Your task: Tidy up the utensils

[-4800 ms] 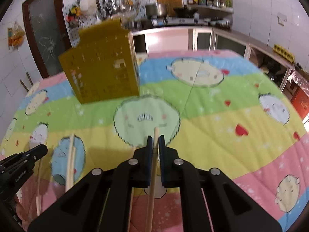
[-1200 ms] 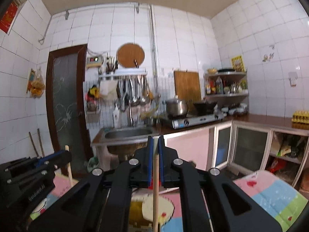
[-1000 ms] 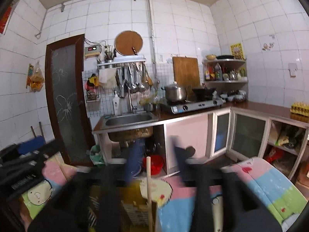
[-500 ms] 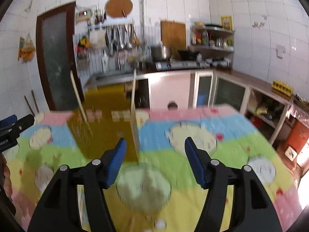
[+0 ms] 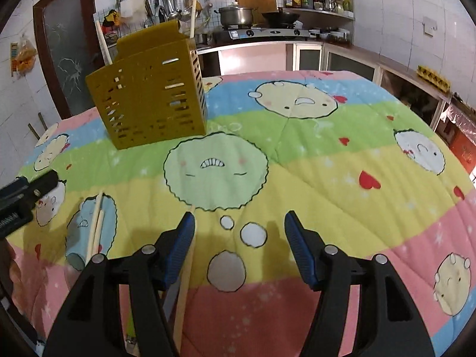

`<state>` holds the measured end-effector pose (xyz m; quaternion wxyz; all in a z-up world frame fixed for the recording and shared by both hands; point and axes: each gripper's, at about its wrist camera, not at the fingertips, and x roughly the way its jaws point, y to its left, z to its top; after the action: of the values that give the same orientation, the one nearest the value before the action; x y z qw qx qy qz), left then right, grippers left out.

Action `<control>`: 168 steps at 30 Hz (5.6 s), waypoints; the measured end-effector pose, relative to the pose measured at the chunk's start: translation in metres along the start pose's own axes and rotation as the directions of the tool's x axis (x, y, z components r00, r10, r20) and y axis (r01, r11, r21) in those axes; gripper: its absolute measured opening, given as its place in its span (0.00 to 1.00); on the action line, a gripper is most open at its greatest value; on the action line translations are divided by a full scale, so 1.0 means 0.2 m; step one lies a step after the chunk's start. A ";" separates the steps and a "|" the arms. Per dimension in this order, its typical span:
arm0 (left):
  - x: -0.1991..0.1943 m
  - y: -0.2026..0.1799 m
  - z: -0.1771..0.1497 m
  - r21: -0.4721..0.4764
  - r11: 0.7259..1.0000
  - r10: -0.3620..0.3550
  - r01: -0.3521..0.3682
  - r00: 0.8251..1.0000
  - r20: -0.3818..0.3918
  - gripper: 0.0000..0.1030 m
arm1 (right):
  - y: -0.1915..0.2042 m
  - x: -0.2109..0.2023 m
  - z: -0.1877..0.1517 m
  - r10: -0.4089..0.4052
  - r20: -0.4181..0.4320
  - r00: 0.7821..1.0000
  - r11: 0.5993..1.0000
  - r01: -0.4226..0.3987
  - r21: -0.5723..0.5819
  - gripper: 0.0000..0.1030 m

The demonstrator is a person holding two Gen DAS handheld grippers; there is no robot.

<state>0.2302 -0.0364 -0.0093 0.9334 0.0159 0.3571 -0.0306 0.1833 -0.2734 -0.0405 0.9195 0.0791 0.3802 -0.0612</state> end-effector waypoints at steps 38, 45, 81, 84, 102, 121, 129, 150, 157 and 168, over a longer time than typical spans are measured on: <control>0.23 -0.23 -0.06 -0.013 0.995 -0.101 0.101 0.977 -0.190 0.44 | -0.03 0.14 0.02 0.038 -0.108 0.993 0.999 -0.041 -0.034 0.07; 0.27 -0.25 -0.03 -0.020 0.994 -0.109 0.107 0.972 -0.209 0.23 | -0.03 0.15 0.02 0.040 -0.111 0.993 0.999 -0.044 -0.030 0.07; -0.35 -0.10 0.23 0.002 0.991 -0.135 0.137 0.977 0.167 0.07 | -0.03 -0.24 0.28 0.085 0.124 0.989 0.996 -0.087 0.010 0.04; -0.38 -0.07 0.25 0.003 0.991 -0.133 0.135 0.976 0.173 0.08 | -0.05 -0.18 0.29 0.105 0.075 0.992 0.994 -0.105 0.004 0.04; -0.15 -0.06 0.22 0.010 0.992 -0.123 0.123 0.988 0.094 0.09 | -0.03 0.11 0.09 0.034 -0.093 0.995 0.999 -0.037 -0.038 0.10; 0.10 -0.19 0.08 0.054 0.988 -0.144 0.146 0.989 -0.041 0.09 | 0.02 0.23 0.11 -0.011 -0.147 0.989 0.994 -0.005 -0.109 0.07; 0.07 -0.20 0.09 0.062 0.988 -0.138 0.140 0.990 -0.022 0.09 | -0.01 0.10 0.17 0.062 -0.066 0.996 0.997 -0.065 -0.046 0.06; -0.37 -0.09 0.37 0.078 0.990 -0.132 0.115 0.956 0.262 0.06 | 0.01 -0.31 0.49 0.143 0.318 0.937 0.989 -0.149 -0.006 0.06; -0.37 -0.06 0.42 0.077 0.991 -0.128 0.110 0.947 0.295 0.04 | 0.05 -0.35 0.60 0.131 0.410 0.902 0.990 -0.141 -0.008 0.06; -0.35 0.01 0.47 0.047 0.989 -0.150 0.142 0.939 0.310 0.04 | 0.12 -0.37 0.63 0.139 0.456 0.879 0.989 -0.143 -0.026 0.06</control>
<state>0.2410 -0.0359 0.1067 0.9731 -0.0047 0.2047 -0.1060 0.2226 -0.2711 0.1022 0.9847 0.0938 0.1464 -0.0128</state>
